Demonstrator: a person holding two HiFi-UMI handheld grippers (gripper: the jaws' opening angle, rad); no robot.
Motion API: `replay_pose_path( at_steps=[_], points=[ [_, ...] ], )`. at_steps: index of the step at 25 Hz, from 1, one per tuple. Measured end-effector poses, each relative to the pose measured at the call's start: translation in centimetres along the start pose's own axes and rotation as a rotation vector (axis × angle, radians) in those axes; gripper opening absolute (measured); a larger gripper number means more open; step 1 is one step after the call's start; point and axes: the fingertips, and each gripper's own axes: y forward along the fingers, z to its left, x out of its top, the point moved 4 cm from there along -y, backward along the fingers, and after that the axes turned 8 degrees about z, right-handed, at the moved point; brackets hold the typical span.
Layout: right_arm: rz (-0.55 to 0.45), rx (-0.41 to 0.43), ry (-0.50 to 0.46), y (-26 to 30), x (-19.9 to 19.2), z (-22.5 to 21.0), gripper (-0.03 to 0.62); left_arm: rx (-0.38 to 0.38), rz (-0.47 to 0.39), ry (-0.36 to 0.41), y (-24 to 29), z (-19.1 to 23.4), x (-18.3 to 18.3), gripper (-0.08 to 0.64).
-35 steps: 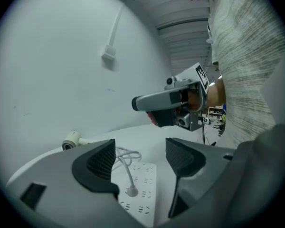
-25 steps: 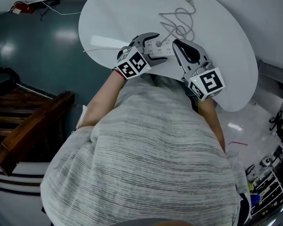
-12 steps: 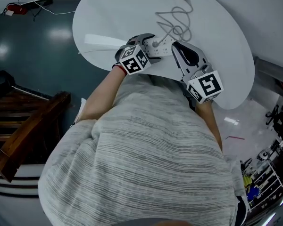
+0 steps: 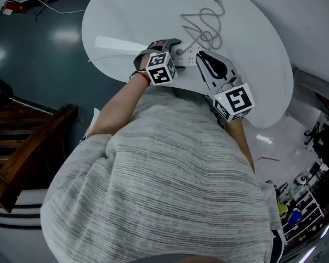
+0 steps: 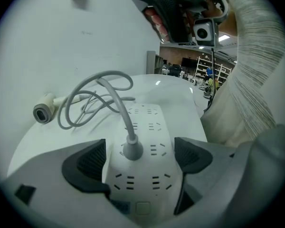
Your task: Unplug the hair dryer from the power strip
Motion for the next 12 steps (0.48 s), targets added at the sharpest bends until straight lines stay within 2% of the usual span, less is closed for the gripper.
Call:
replay_pose_path(
  at_steps=[4,9,12],
  points=[
    [0.022,0.013,0.0,0.5,-0.2,0.2,0.028,-0.005,0.014,0.008,0.2,-0.1,-0.1,0.442],
    [0.084,0.019,-0.013,1.3,-1.0,0.4,0.029,0.056,0.068,0.121,0.8,-0.9,-0.6,0.442],
    [0.131,0.023,-0.021,1.9,-1.9,0.3,0.028,0.055,0.069,0.117,1.0,-0.7,-0.5,0.442]
  ],
)
